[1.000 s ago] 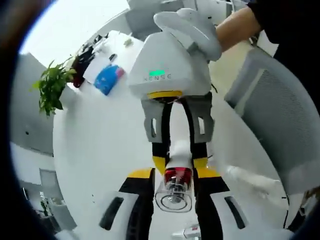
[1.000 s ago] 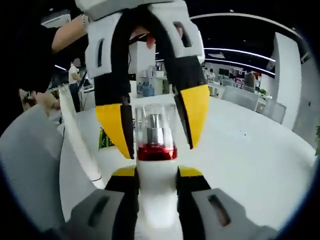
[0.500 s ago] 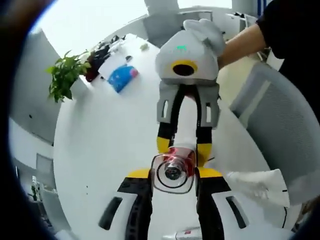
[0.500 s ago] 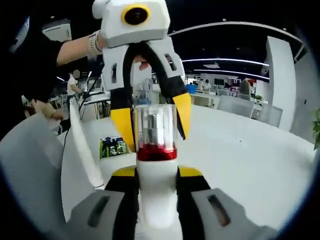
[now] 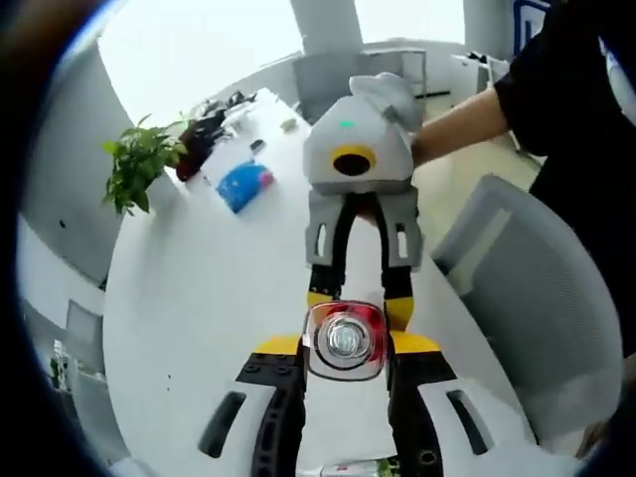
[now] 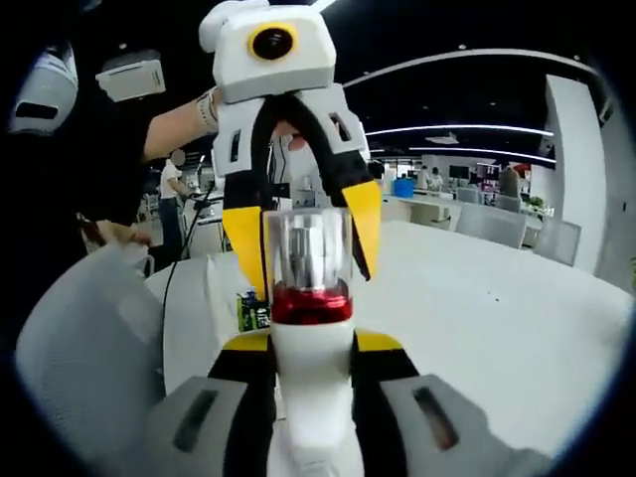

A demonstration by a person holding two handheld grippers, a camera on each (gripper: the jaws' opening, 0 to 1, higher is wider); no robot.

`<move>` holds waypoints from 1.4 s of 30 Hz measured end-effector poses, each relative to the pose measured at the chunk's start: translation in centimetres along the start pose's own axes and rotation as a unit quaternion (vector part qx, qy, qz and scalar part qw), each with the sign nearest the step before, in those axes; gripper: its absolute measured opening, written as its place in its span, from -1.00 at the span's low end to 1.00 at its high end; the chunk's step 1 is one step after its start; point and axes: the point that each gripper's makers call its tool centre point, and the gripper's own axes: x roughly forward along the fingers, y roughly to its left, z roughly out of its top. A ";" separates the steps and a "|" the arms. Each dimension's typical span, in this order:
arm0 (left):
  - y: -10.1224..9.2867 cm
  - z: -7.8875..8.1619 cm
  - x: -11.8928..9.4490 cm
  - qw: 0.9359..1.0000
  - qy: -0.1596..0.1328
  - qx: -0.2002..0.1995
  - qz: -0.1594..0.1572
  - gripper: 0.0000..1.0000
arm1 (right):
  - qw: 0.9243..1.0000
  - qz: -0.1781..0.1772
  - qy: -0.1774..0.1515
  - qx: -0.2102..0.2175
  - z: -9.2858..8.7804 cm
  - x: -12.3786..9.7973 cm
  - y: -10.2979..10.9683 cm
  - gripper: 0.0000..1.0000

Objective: Arrange the skincare products in the storage area until every visible bottle or jar stands upright without overlapping.

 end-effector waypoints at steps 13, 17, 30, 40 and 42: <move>-2.5 1.3 1.0 0.998 0.014 -0.058 -0.004 -0.44 | 0.997 0.074 0.000 0.038 -1.1 -1.6 2.8 -0.44; -3.2 0.8 2.0 0.997 0.015 -0.068 -0.018 -0.45 | 0.995 0.091 0.018 0.039 -2.4 -1.4 3.7 -0.44; -3.9 -1.0 3.9 0.995 0.028 -0.099 -0.007 -0.48 | 0.990 0.130 0.054 0.001 -5.0 -0.2 4.4 -0.44; -3.6 -2.3 4.0 0.990 0.020 -0.136 0.015 -0.48 | 0.983 0.165 0.075 -0.024 -5.5 0.7 4.6 -0.43; -3.4 -2.5 4.0 0.990 0.022 -0.140 0.025 -0.48 | 0.982 0.170 0.072 -0.027 -5.5 1.0 4.5 -0.43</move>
